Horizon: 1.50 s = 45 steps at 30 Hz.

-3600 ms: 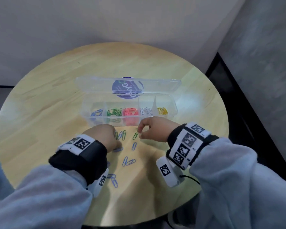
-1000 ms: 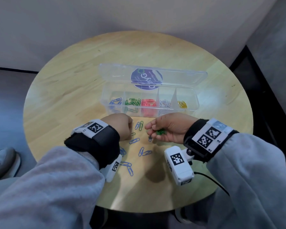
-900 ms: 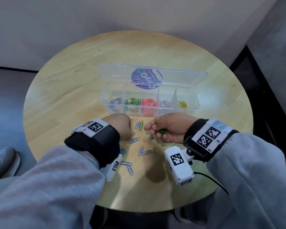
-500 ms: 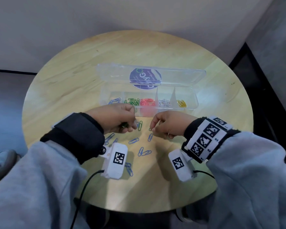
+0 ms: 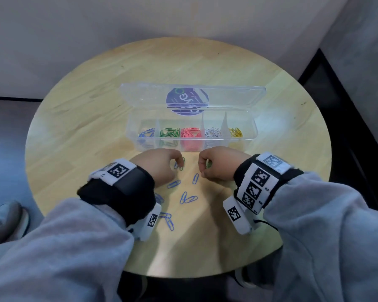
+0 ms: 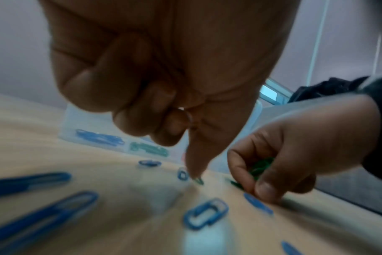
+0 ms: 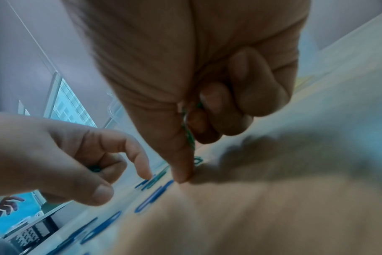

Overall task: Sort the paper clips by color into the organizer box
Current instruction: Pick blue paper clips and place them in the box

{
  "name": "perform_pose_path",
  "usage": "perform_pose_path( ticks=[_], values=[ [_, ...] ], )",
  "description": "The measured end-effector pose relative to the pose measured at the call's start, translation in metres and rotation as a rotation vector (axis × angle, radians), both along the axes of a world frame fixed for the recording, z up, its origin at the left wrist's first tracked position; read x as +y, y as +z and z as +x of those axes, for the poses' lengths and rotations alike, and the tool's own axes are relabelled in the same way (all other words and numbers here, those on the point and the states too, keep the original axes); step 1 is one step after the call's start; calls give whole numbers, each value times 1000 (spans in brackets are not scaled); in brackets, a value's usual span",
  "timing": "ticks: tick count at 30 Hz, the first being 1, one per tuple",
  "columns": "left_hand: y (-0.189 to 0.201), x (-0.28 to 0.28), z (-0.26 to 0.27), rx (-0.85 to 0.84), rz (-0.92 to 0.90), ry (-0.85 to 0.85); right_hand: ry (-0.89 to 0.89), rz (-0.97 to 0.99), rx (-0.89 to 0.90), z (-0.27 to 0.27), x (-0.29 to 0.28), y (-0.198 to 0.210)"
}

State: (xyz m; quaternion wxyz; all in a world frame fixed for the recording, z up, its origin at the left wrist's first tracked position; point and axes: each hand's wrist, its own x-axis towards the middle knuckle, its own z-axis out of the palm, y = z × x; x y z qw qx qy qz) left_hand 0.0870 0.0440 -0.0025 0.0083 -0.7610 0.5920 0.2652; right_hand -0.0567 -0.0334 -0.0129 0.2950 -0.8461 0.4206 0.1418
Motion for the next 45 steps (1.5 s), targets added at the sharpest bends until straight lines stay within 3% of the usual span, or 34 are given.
perform_pose_path(
  ticks=[5,9,14,29,39,42,45],
  values=[
    [-5,-1,-3,-169,-53,-66,37,-1,49,-1,-2,0],
    [-8,-2,-1,-209,-75,-78,22,17,30,-6,-3,3],
    [-9,-3,2,-203,-50,-90,-15,-41,-27,-13,-14,16],
    [-8,-3,2,-171,10,-147,12,-188,152,-7,-3,1],
    [-6,2,-2,-176,32,-103,-19,-124,100,-3,-3,-2],
    [-3,0,3,-21,50,-50,-38,-53,73,-5,-4,-4],
    [11,-3,9,425,56,166,-26,-22,53,-9,-8,-4]
  ],
)
